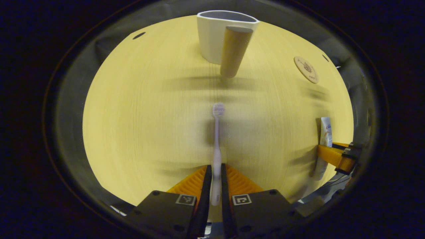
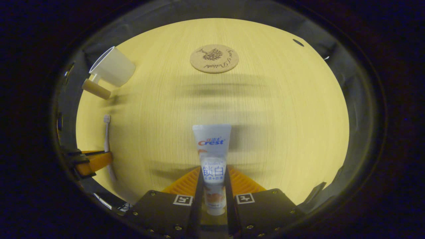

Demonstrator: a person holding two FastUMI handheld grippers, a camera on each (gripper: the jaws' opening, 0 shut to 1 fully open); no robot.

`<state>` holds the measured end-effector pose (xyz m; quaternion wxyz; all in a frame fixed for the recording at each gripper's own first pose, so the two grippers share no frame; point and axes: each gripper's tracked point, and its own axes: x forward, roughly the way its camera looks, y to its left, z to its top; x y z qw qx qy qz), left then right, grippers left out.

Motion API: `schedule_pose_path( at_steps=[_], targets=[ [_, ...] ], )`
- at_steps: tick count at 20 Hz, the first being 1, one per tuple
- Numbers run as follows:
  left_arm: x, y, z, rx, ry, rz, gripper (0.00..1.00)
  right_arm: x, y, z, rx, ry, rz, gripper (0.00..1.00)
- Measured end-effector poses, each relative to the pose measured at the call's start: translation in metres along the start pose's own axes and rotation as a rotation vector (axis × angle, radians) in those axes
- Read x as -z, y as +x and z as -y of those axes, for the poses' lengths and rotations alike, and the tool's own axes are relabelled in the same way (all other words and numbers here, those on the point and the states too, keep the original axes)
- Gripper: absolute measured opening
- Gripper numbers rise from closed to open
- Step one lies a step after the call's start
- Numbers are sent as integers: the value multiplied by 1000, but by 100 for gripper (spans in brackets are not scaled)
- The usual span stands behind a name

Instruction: Put the toothbrush and toothpaste on the desktop into the cup, then pick up the cup and place it on the coaster on the desktop.

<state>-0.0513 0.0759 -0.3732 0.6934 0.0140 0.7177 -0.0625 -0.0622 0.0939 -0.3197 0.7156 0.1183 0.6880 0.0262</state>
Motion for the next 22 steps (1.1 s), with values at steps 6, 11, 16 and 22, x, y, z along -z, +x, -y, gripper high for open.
schedule_pose_path(
  at_steps=[6,11,16,22],
  targets=[
    [-4,-2,6,37,56,38,15,1,-2,-7,-49,-13,19,26],
    [-5,-5,6,73,51,108,8,-3,-5,-10,-78,10,53,18],
    [-14,-16,1,81,20,203,8,-9,-10,-13,-102,-14,130,17],
    [-37,-50,-3,122,-52,391,8,-27,-32,-24,-142,-51,340,17]
  ],
)
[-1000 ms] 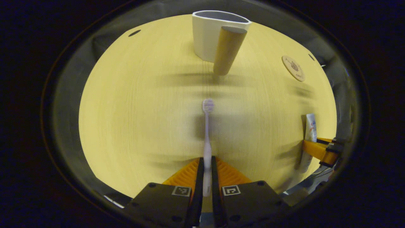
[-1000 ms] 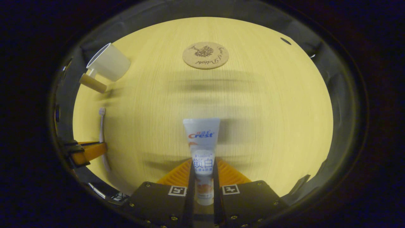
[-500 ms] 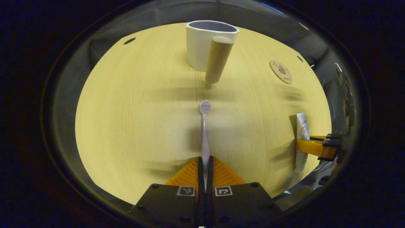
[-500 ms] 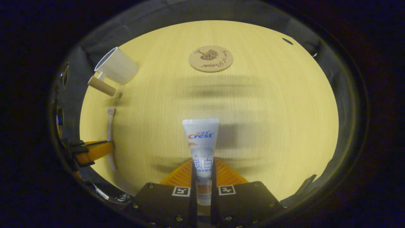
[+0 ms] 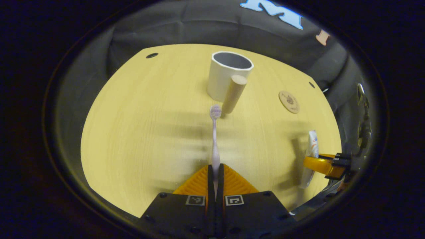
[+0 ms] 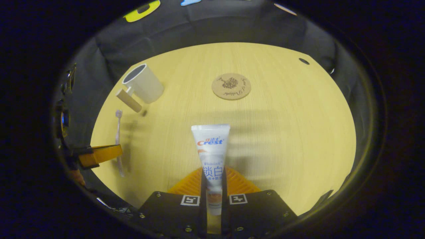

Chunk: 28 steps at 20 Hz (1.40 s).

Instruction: Put the toothbrush and toothpaste on the desktop into the cup, then pick up the cup and place it on the coaster on the desktop.

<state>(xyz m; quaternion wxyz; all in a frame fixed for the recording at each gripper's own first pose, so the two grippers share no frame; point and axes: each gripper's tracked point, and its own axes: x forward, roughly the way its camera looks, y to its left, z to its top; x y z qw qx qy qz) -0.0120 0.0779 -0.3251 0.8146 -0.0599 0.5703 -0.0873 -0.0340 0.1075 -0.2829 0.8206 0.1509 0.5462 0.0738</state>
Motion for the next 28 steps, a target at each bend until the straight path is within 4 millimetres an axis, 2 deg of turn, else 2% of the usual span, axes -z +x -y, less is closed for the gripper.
schedule_pose_path(
  at_steps=[3,4,5,7,9,12,15,16,19,23,25,26,28],
  targets=[
    [-26,-16,-7,6,-20,122,8,-19,-14,-9,-25,11,110,17],
    [-36,-23,-7,11,-29,161,13,-27,-19,-13,-33,13,150,17],
    [-45,-33,-6,15,-38,195,8,-35,-26,-16,-38,14,187,17],
    [-66,-44,-1,22,-59,265,8,-51,-36,-24,-60,9,249,17],
    [-95,-56,1,33,-69,354,8,-64,-43,-32,-79,5,296,17],
    [-130,-91,2,60,-67,500,8,-79,-47,-41,-98,7,354,17],
    [-155,-123,6,72,-34,613,8,-89,-50,-47,-101,6,372,17],
    [-171,-134,8,84,-25,648,8,-90,-51,-48,-99,-1,375,17],
    [-205,-142,12,121,-16,739,8,-94,-50,-47,-77,-12,376,17],
    [-235,-135,24,185,-24,820,7,-102,-52,-47,-71,2,396,17],
    [-245,-129,29,205,-25,840,7,-115,-56,-51,-76,3,436,17],
    [-250,-125,32,210,-25,844,7,-123,-57,-52,-78,4,464,14],
    [-260,-114,37,226,-26,849,7,-139,-62,-56,-85,0,515,17]
  ],
)
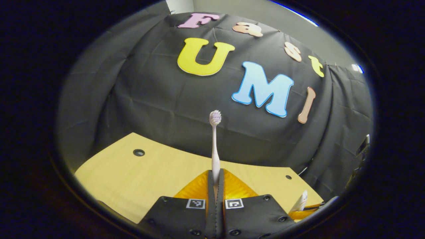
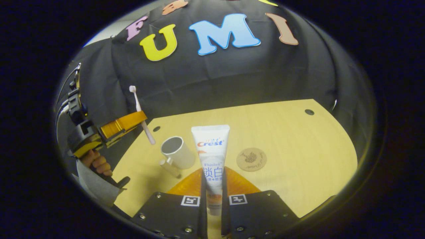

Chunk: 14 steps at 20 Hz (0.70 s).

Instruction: Put the toothbrush and toothpaste on the desktop into the cup, then pick up the cup and place it on the coaster on the desktop.

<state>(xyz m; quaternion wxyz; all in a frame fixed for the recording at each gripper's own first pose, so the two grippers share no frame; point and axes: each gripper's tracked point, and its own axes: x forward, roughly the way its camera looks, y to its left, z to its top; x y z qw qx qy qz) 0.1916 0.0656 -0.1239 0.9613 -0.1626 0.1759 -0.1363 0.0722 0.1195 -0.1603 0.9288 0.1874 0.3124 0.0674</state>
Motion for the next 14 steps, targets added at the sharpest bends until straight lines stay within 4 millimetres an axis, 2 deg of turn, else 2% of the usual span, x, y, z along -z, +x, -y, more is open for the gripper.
schedule_pose_path(
  at_steps=[4,8,12,14],
  targets=[
    [16,25,-2,14,0,-18,7,-23,11,-7,-10,-24,48,17],
    [32,41,0,31,45,-35,7,-40,23,-20,-33,-26,82,17],
    [59,46,1,44,85,-81,7,-57,36,-37,-63,-33,102,17],
    [64,47,-1,36,111,-85,8,-64,41,-46,-77,-39,111,17]
  ],
)
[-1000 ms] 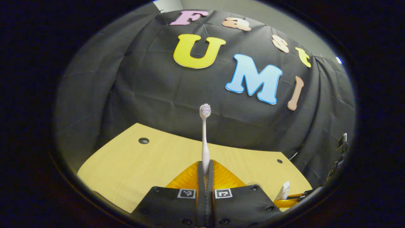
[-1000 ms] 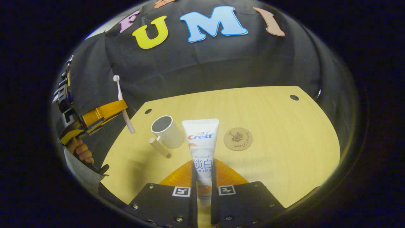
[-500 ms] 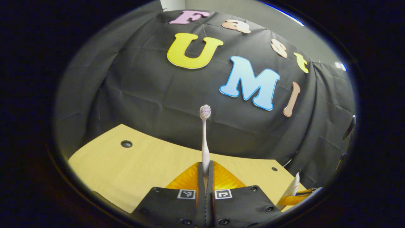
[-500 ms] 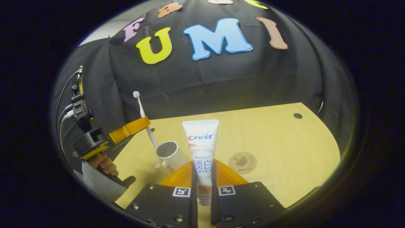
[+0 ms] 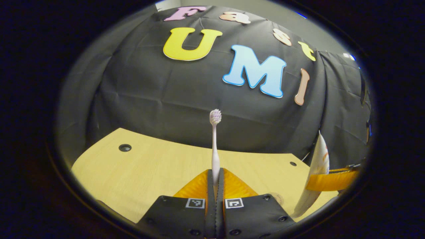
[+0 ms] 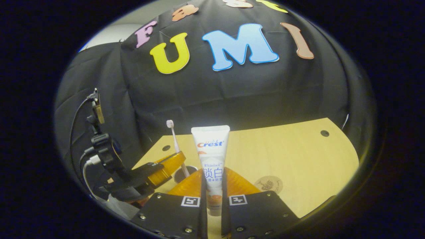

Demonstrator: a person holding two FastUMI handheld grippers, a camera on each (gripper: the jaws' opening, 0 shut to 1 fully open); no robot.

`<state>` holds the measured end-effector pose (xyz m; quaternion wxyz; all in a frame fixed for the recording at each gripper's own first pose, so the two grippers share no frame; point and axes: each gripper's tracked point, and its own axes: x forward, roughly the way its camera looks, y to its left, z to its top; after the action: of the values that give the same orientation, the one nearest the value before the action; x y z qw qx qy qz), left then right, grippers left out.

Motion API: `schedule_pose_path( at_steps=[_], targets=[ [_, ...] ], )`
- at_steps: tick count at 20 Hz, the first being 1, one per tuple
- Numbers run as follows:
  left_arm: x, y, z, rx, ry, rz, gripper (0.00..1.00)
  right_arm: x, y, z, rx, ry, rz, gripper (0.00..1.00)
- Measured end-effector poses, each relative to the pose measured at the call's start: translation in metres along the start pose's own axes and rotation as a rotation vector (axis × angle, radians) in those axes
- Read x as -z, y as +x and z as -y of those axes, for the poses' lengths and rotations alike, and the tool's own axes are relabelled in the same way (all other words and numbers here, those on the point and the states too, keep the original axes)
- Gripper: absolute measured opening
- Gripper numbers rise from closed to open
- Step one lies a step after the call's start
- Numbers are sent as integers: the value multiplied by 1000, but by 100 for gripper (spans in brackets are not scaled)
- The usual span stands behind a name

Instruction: Put the toothbrush and toothpaste on the desktop into the cup, then pick up the cup and place it on the coaster on the desktop.

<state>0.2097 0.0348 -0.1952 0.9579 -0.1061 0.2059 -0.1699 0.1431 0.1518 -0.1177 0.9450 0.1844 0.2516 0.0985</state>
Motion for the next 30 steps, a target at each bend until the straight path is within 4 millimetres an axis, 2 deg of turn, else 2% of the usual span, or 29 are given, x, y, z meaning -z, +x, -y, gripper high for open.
schedule_pose_path(
  at_steps=[5,6,8,9,10,12,14,15,17,23,24,26,30],
  targets=[
    [6,-3,-8,-4,-15,-12,16,-7,8,-13,-23,-13,0,17],
    [6,-5,-6,8,-19,-16,17,-7,9,-14,-23,-16,-3,21],
    [10,-8,-7,10,-29,-34,34,-8,11,-18,-30,-17,-7,17],
    [12,-12,-8,10,-41,-42,39,-9,13,-19,-35,-16,-7,17],
    [10,-16,-9,13,-56,-43,57,-8,15,-21,-41,-16,-6,17],
    [3,-26,-15,-3,-81,-24,85,-10,19,-28,-53,-18,-3,17],
    [-5,-36,-20,-20,-84,3,89,-12,24,-36,-71,-19,0,17],
    [-12,-42,-20,-25,-81,16,88,-13,29,-39,-79,-22,1,17],
    [-21,-53,-24,-34,-71,38,96,-15,39,-46,-94,-30,3,17],
    [-47,-82,-32,-49,-68,86,96,-34,73,-66,-123,-65,55,17],
    [-50,-87,-34,-57,-68,91,99,-38,79,-69,-132,-71,72,17],
    [-54,-98,-40,-70,-67,100,96,-43,91,-74,-149,-81,100,17],
    [-56,-113,-52,-97,-73,109,96,-28,105,-77,-153,-109,91,16]
  ],
)
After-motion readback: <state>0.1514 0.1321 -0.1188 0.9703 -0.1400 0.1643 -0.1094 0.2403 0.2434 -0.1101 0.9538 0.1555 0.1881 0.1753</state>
